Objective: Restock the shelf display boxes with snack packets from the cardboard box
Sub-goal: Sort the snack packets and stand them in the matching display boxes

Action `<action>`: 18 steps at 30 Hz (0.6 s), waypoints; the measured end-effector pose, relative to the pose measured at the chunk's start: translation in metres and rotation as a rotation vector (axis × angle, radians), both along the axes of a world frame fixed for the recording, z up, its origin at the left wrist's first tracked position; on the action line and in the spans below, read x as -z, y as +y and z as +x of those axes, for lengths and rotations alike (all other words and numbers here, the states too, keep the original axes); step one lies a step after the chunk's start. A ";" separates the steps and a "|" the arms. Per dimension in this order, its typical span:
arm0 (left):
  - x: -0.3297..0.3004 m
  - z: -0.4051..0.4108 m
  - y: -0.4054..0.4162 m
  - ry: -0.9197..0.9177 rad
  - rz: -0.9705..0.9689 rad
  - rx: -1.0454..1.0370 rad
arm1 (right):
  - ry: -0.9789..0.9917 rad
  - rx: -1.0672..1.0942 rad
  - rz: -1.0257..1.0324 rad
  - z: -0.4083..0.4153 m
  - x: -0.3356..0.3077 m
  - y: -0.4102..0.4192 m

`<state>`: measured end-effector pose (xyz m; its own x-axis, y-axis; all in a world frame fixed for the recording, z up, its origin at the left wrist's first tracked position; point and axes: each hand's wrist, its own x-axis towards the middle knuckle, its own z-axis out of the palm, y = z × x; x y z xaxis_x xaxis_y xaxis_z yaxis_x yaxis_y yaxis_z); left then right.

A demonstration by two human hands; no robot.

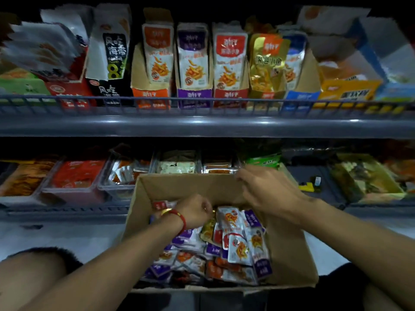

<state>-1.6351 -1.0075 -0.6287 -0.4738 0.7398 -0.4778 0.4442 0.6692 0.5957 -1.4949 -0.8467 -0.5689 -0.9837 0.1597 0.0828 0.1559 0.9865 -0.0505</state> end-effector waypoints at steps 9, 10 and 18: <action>0.085 0.034 0.050 0.366 -0.132 0.331 | 0.030 0.137 -0.215 0.002 0.003 0.023; 0.089 0.037 0.053 0.421 -0.160 0.385 | 0.026 0.132 -0.225 0.002 0.003 0.024; 0.083 0.021 0.051 0.350 -0.155 0.153 | 0.008 0.142 -0.258 0.002 0.001 0.031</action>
